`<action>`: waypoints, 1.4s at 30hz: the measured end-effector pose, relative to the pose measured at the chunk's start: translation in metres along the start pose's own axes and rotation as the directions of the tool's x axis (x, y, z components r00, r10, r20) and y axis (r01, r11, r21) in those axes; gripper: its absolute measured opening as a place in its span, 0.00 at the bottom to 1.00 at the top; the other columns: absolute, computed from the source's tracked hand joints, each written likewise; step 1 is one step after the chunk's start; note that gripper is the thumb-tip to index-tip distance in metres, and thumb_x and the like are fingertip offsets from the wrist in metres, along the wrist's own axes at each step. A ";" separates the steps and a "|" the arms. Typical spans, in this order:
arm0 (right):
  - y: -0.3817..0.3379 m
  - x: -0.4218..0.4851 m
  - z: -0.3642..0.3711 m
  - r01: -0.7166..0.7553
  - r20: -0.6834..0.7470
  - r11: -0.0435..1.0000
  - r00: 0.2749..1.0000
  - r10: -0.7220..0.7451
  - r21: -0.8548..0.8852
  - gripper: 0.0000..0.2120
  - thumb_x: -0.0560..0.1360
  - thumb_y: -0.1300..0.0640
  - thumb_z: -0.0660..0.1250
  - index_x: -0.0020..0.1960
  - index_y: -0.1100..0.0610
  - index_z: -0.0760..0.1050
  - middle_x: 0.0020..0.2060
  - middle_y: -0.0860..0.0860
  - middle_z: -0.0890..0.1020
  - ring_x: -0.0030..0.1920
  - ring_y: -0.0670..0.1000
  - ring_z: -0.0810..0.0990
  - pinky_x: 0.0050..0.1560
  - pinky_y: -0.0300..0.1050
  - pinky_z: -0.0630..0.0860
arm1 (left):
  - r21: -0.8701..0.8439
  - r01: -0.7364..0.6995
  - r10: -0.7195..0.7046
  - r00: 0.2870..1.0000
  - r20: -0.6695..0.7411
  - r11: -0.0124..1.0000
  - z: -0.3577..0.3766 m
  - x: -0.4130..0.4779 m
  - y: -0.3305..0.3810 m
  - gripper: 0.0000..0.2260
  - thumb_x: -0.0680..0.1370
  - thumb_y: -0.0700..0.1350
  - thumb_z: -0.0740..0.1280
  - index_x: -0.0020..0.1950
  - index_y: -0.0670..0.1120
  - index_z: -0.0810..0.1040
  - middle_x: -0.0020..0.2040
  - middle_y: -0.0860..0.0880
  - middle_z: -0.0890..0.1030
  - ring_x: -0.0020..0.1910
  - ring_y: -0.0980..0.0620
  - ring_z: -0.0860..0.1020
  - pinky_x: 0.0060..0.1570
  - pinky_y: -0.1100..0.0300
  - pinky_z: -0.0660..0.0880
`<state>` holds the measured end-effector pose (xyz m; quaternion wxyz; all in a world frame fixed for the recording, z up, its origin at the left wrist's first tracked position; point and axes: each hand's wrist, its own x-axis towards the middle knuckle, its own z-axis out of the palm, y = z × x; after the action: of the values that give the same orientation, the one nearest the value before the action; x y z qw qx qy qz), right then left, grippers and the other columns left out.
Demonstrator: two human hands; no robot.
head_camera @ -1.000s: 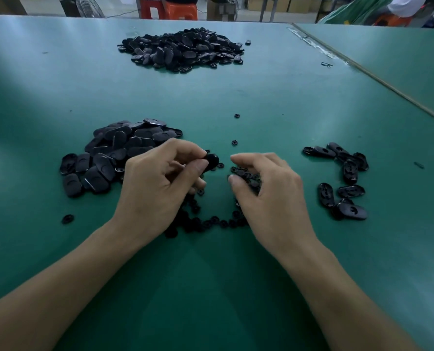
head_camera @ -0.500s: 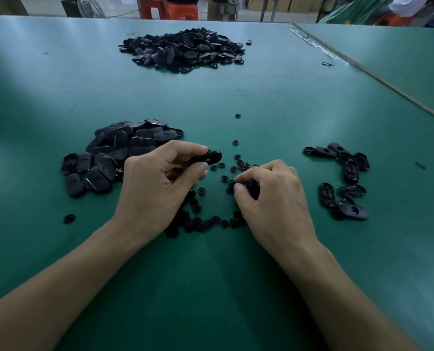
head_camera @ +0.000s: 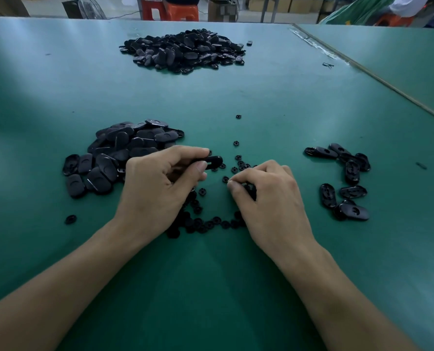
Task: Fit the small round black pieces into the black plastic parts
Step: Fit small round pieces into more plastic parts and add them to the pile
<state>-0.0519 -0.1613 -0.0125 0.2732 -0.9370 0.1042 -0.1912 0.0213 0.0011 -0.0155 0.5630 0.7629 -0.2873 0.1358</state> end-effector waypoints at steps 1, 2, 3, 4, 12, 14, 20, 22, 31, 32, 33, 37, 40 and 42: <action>0.000 0.000 0.000 0.005 0.000 1.000 1.000 -0.005 -0.001 0.08 0.80 0.50 0.66 0.52 0.49 0.83 0.45 0.45 0.74 0.53 0.48 0.69 0.58 0.45 0.69 | 0.004 0.004 -0.004 1.000 0.005 1.000 0.000 0.000 0.000 0.10 0.78 0.40 0.71 0.56 0.53 0.82 0.46 0.60 0.85 0.42 0.61 0.85 0.45 0.67 0.80; 0.001 0.000 0.000 0.009 -0.002 1.000 1.000 -0.009 -0.002 0.08 0.80 0.51 0.65 0.52 0.50 0.83 0.45 0.45 0.74 0.52 0.48 0.69 0.58 0.45 0.70 | 0.005 0.010 -0.010 1.000 0.009 1.000 0.000 0.000 -0.001 0.10 0.78 0.40 0.71 0.56 0.53 0.82 0.45 0.60 0.85 0.42 0.61 0.85 0.45 0.66 0.80; 0.000 0.001 0.000 0.015 -0.010 1.000 1.000 -0.015 0.004 0.08 0.80 0.52 0.65 0.52 0.51 0.82 0.46 0.45 0.75 0.52 0.48 0.70 0.57 0.46 0.70 | 0.005 0.018 -0.018 1.000 0.014 1.000 0.000 0.000 -0.001 0.10 0.78 0.40 0.71 0.56 0.53 0.82 0.45 0.60 0.85 0.42 0.60 0.85 0.45 0.66 0.81; 0.000 0.001 0.000 0.023 -0.028 1.000 0.999 -0.022 0.021 0.07 0.81 0.53 0.65 0.51 0.51 0.82 0.46 0.45 0.76 0.52 0.48 0.71 0.57 0.46 0.71 | 0.002 0.026 -0.026 0.999 0.019 1.000 0.000 0.000 -0.001 0.11 0.78 0.40 0.71 0.56 0.54 0.82 0.44 0.60 0.85 0.42 0.60 0.85 0.45 0.65 0.81; -0.005 0.000 -0.002 0.080 -0.141 0.964 0.989 -0.045 0.253 0.06 0.82 0.53 0.64 0.48 0.52 0.77 0.34 0.46 0.81 0.34 0.47 0.79 0.37 0.48 0.76 | 0.017 0.021 -0.022 0.999 0.048 1.000 -0.001 -0.001 0.001 0.16 0.76 0.37 0.73 0.52 0.60 0.81 0.45 0.61 0.85 0.41 0.60 0.85 0.46 0.66 0.80; -0.007 0.000 -0.001 0.105 -0.164 0.955 0.985 -0.061 0.276 0.03 0.79 0.57 0.68 0.48 0.53 0.80 0.36 0.45 0.82 0.37 0.45 0.80 0.40 0.39 0.75 | 0.030 0.020 -0.021 0.998 0.052 0.999 -0.001 0.000 0.001 0.17 0.76 0.37 0.73 0.52 0.60 0.81 0.45 0.60 0.85 0.41 0.60 0.85 0.46 0.66 0.80; -0.007 0.000 0.000 0.094 -0.139 0.933 0.989 -0.048 0.346 0.07 0.76 0.62 0.71 0.53 0.54 0.82 0.37 0.38 0.80 0.42 0.38 0.79 0.43 0.25 0.71 | 0.051 0.023 -0.026 0.998 0.065 0.998 -0.001 -0.001 0.003 0.14 0.75 0.36 0.74 0.52 0.55 0.82 0.43 0.59 0.85 0.40 0.60 0.85 0.45 0.66 0.80; -0.007 0.000 0.000 0.106 -0.142 0.921 0.988 -0.056 0.374 0.05 0.76 0.62 0.72 0.50 0.54 0.83 0.38 0.39 0.81 0.42 0.38 0.80 0.43 0.25 0.71 | 0.061 0.016 -0.020 0.998 0.067 0.998 -0.001 -0.001 0.004 0.13 0.75 0.35 0.74 0.52 0.53 0.83 0.42 0.59 0.85 0.39 0.60 0.85 0.45 0.67 0.80; -0.009 0.000 0.000 0.145 -0.134 0.890 0.986 -0.096 0.431 0.07 0.73 0.62 0.75 0.46 0.51 0.85 0.40 0.45 0.82 0.41 0.40 0.80 0.42 0.26 0.70 | 0.025 -0.010 0.007 0.994 0.108 1.000 -0.001 -0.001 0.005 0.11 0.73 0.37 0.75 0.51 0.52 0.84 0.42 0.59 0.85 0.40 0.59 0.85 0.43 0.68 0.79; -0.010 -0.001 0.001 0.150 -0.128 0.891 0.986 -0.105 0.429 0.07 0.73 0.62 0.75 0.47 0.51 0.85 0.40 0.45 0.83 0.41 0.40 0.80 0.42 0.26 0.71 | 0.011 -0.006 0.005 0.994 0.113 1.000 -0.001 -0.001 0.005 0.11 0.73 0.38 0.75 0.50 0.52 0.84 0.42 0.59 0.86 0.40 0.59 0.85 0.43 0.67 0.79; -0.010 -0.001 0.001 0.156 -0.125 0.892 0.986 -0.113 0.425 0.07 0.73 0.62 0.74 0.48 0.51 0.85 0.40 0.45 0.83 0.41 0.40 0.80 0.43 0.26 0.71 | -0.003 0.002 -0.002 0.993 0.115 1.000 -0.001 -0.001 0.005 0.10 0.73 0.40 0.74 0.50 0.53 0.84 0.43 0.59 0.86 0.39 0.58 0.85 0.43 0.67 0.79; -0.011 -0.001 0.002 0.144 -0.114 0.879 0.988 -0.103 0.454 0.08 0.74 0.63 0.73 0.48 0.51 0.83 0.39 0.42 0.84 0.41 0.40 0.81 0.44 0.28 0.73 | -0.049 0.029 -0.023 0.992 0.123 0.998 -0.001 -0.001 0.004 0.10 0.73 0.39 0.73 0.50 0.52 0.84 0.43 0.56 0.86 0.40 0.56 0.85 0.43 0.65 0.80; -0.011 -0.001 0.001 0.121 -0.092 0.871 0.992 -0.087 0.476 0.08 0.73 0.64 0.73 0.46 0.51 0.82 0.36 0.41 0.83 0.38 0.41 0.81 0.41 0.29 0.74 | -0.047 0.024 -0.018 0.991 0.131 0.999 -0.001 -0.001 0.005 0.09 0.72 0.39 0.73 0.49 0.51 0.84 0.43 0.57 0.86 0.40 0.57 0.85 0.43 0.65 0.80; -0.011 -0.002 0.001 0.127 -0.084 0.878 0.991 -0.100 0.462 0.08 0.73 0.63 0.73 0.45 0.50 0.82 0.36 0.41 0.83 0.37 0.40 0.81 0.39 0.28 0.73 | -0.037 0.021 -0.016 0.991 0.133 0.999 -0.001 -0.001 0.006 0.09 0.72 0.40 0.73 0.49 0.52 0.84 0.42 0.57 0.86 0.39 0.56 0.85 0.43 0.65 0.80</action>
<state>-0.0519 -0.1513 -0.0082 0.4754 -0.8426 0.0078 -0.2531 0.0170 0.0011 -0.0116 0.5585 0.7619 -0.3196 0.0742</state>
